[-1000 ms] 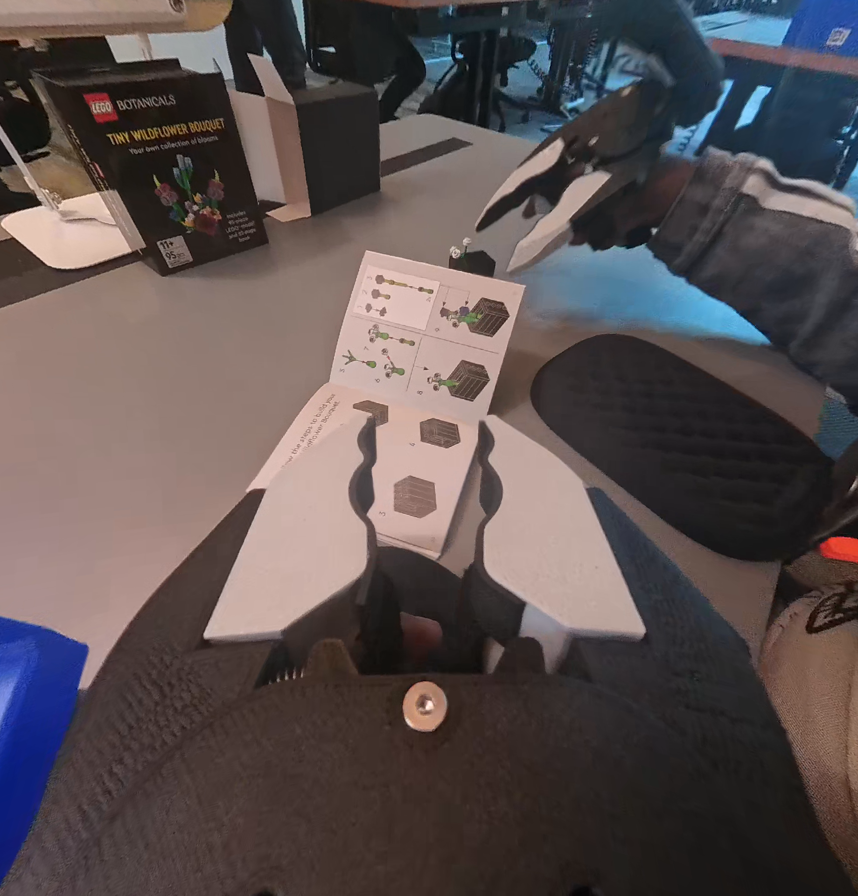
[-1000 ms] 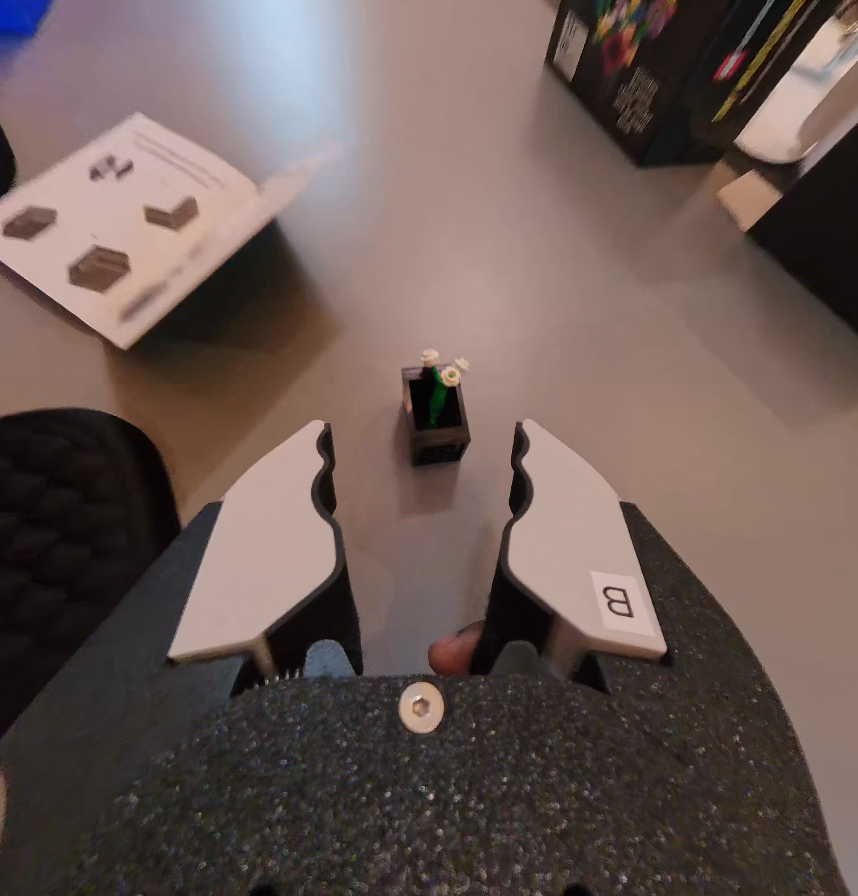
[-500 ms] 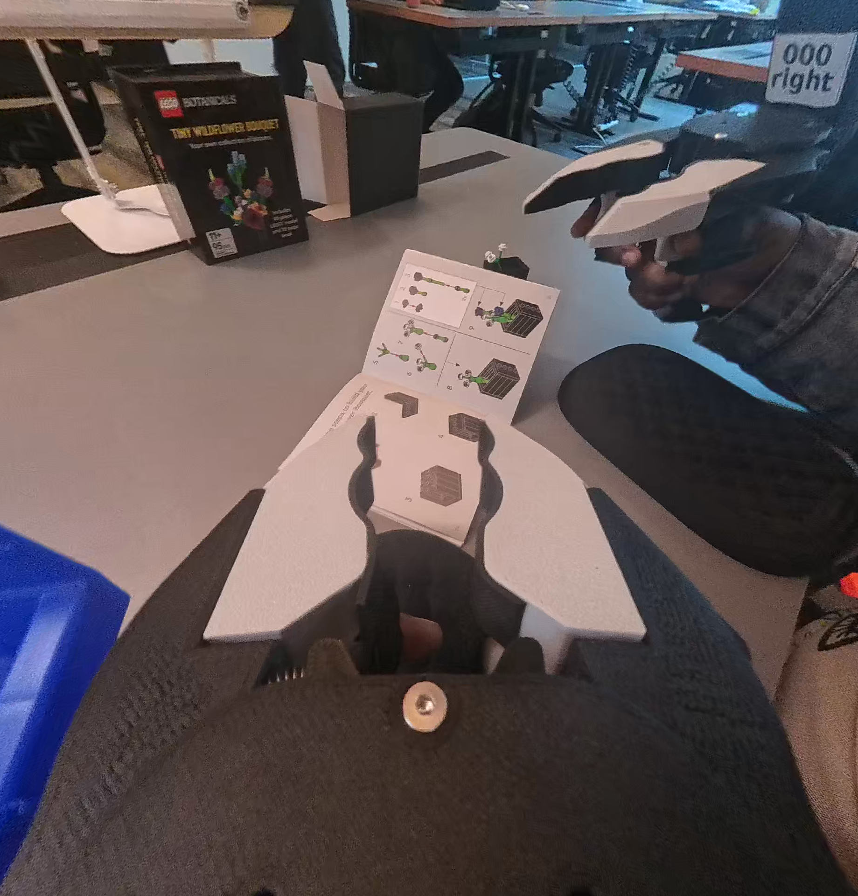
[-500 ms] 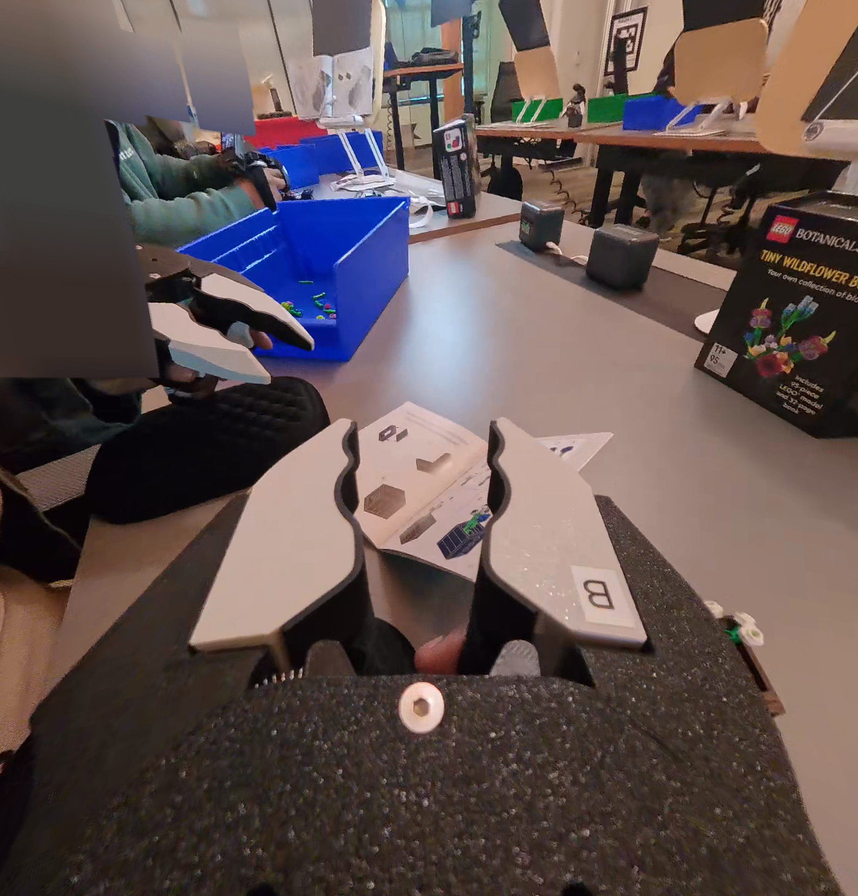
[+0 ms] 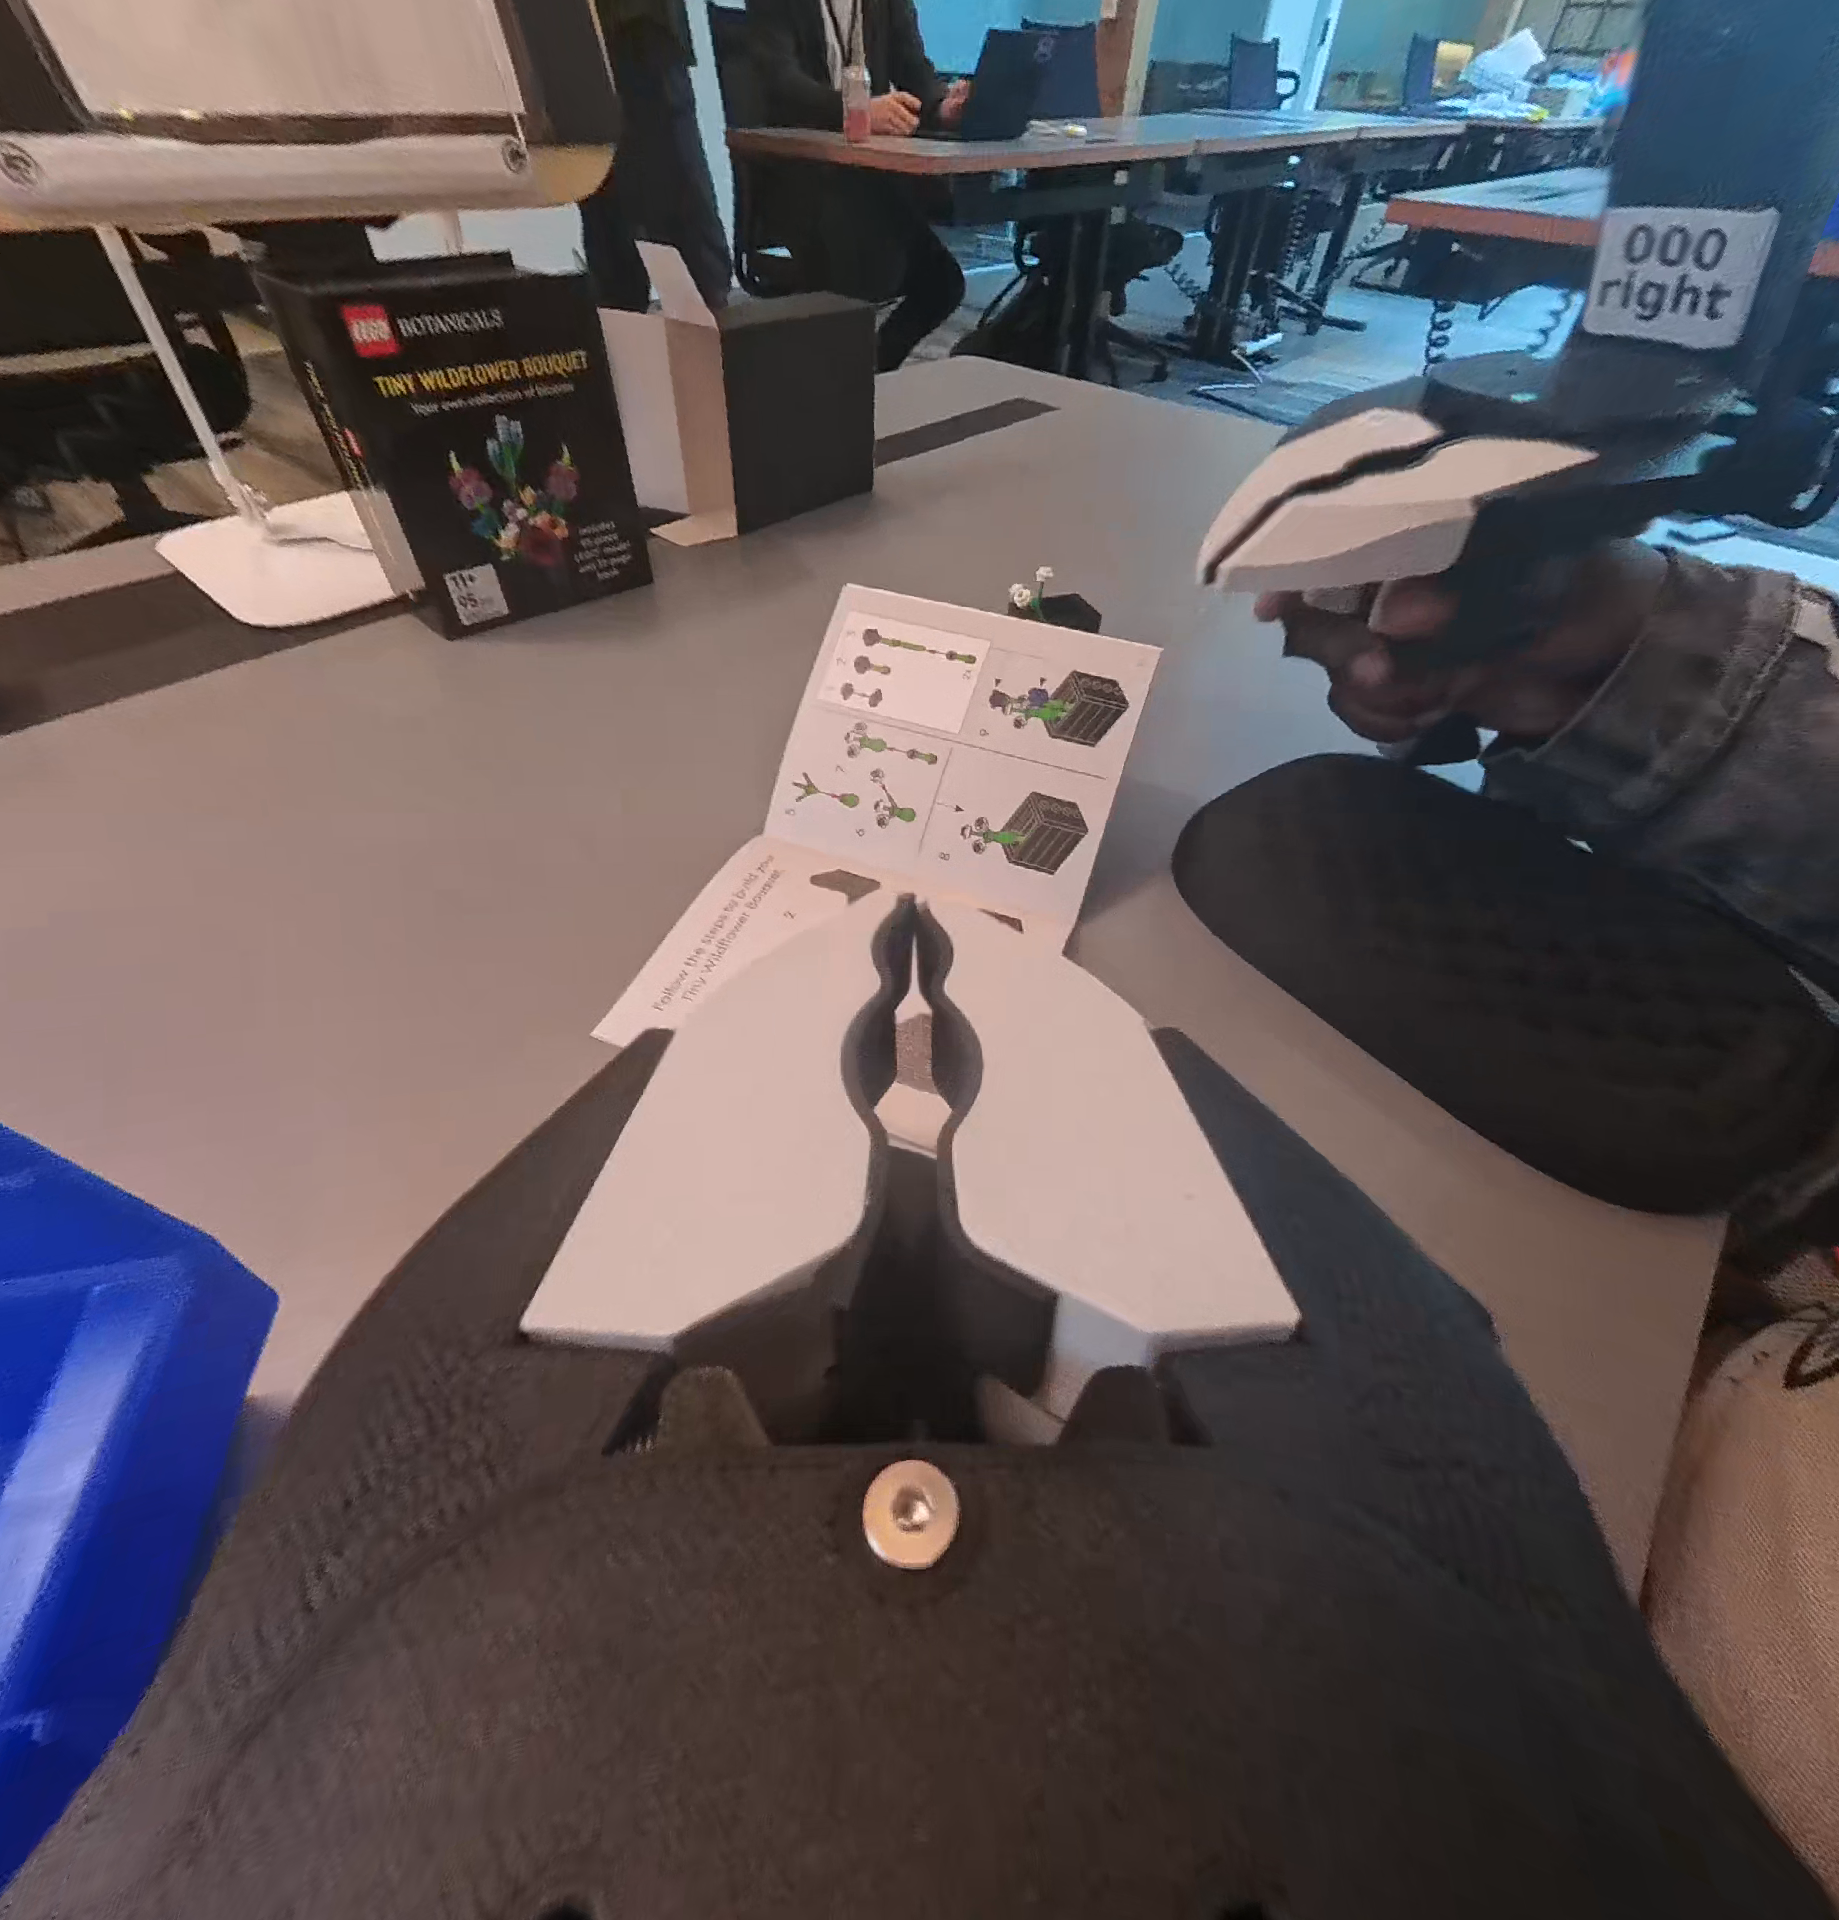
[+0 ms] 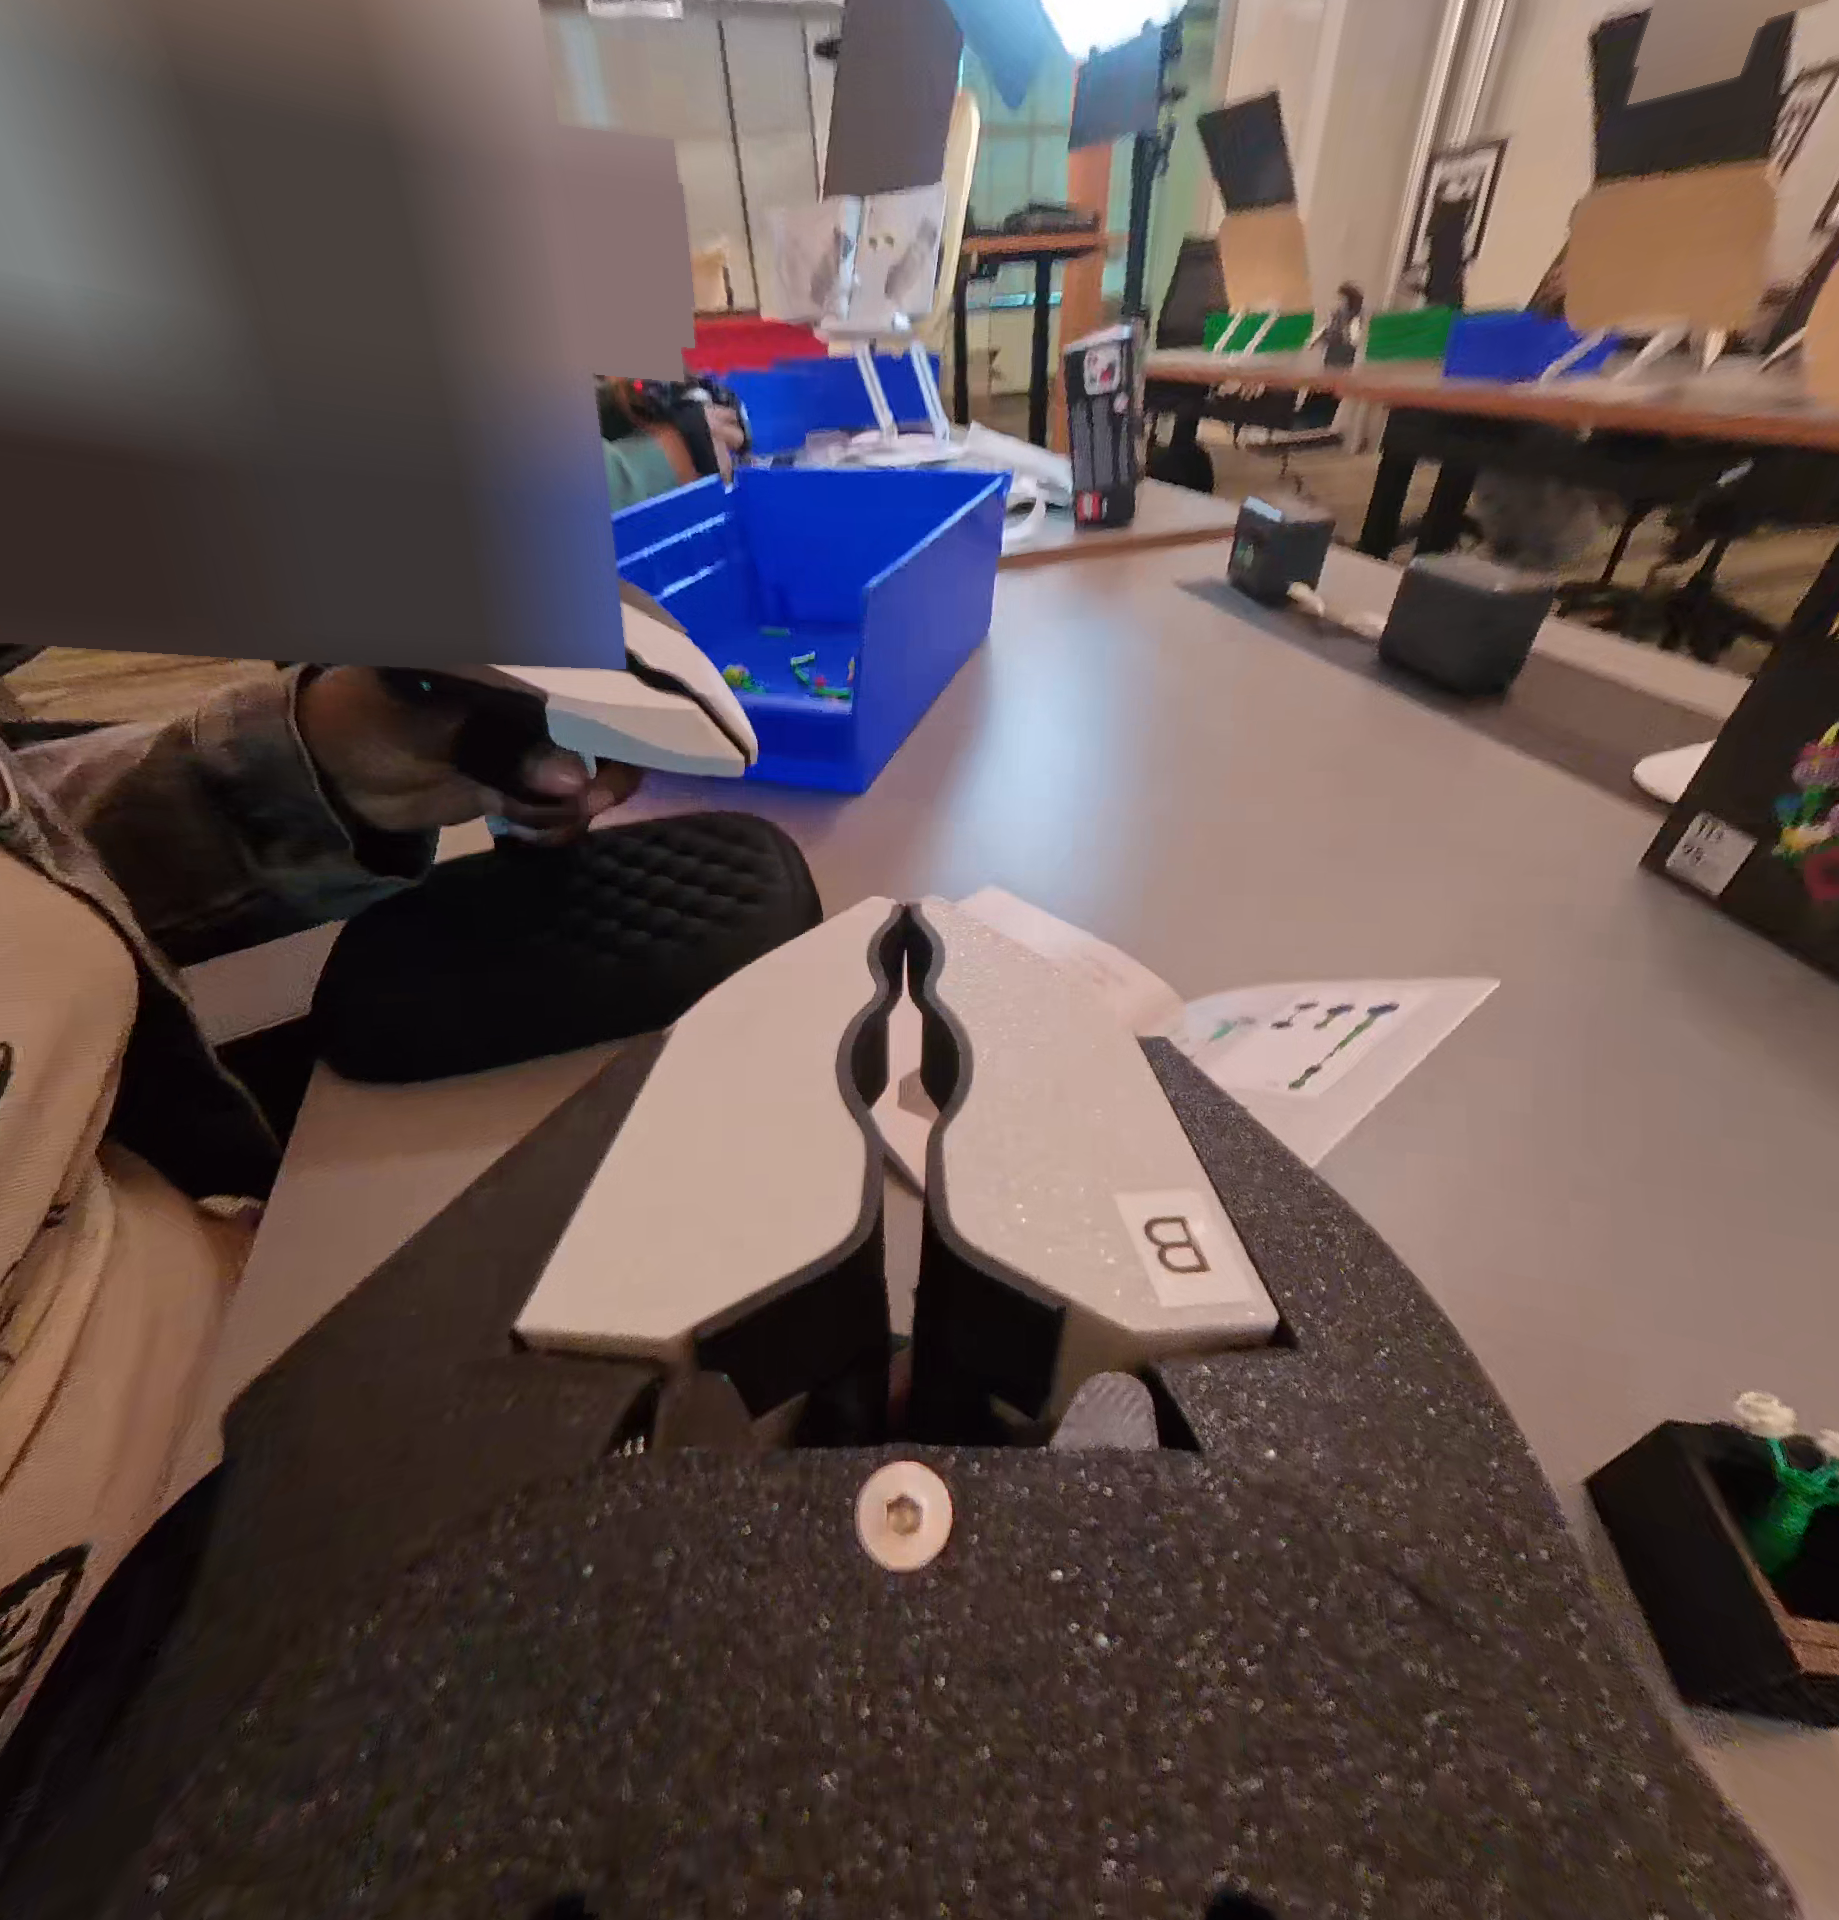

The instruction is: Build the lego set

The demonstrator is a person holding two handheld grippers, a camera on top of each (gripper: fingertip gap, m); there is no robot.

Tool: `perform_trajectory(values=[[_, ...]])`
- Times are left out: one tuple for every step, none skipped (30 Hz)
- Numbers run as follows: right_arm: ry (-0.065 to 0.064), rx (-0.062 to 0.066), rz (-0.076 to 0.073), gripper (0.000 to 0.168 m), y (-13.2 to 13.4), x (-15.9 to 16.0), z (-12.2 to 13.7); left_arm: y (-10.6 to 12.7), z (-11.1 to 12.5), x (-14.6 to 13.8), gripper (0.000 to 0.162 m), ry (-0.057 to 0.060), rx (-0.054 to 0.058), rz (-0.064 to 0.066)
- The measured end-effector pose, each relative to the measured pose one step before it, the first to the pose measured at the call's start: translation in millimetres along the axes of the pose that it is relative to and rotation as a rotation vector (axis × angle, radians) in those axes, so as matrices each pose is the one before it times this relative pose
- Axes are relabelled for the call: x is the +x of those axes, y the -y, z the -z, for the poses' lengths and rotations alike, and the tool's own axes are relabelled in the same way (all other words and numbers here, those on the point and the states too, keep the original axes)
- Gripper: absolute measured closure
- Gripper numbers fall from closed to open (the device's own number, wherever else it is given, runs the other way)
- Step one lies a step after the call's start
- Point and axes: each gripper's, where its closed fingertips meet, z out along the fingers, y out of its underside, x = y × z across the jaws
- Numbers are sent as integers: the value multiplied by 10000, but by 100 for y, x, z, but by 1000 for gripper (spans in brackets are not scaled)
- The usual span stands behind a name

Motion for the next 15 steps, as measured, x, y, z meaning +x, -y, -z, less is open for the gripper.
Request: perform_trajectory(values=[[-114,210,75,165,429,7,47,245,82,-132,161,98,126,27],[-74,173,20,168,342,1,21,162,58,-97,161,49,108,89],[-10,163,-26,168,255,-55,-9,46,14,-27,160,-20,57,106],[54,193,-63,162,199,-123,-78,-52,-13,-41,158,-29,26,105],[74,200,-95,158,83,-120,-116,-105,-47,-72,154,-7,26,102],[66,139,-119,156,-102,-62,-162,-141,-50,-97,148,13,-9,118],[15,49,-165,156,-284,75,-166,-164,-29,-66,142,12,-50,91],[-25,-4,-190,154,-336,181,-155,-148,-18,-53,138,19,-40,56],[-48,-23,-174,152,-244,227,-92,-97,-20,-43,136,28,-10,18],[-69,-9,-134,150,-25,224,-12,-77,-63,-59,136,56,-25,-5],[-73,55,-78,148,108,160,64,-131,-111,-62,135,51,-93,-8],[-81,106,-40,147,100,145,100,-194,-166,-14,133,-8,-157,7],[-119,93,-78,147,31,208,105,-264,-190,18,132,-42,-196,29],[-148,73,-107,147,10,262,94,-226,-178,18,130,-50,-184,36],[-157,74,-90,145,72,270,78,-153,-122,-8,128,-17,-134,36]])
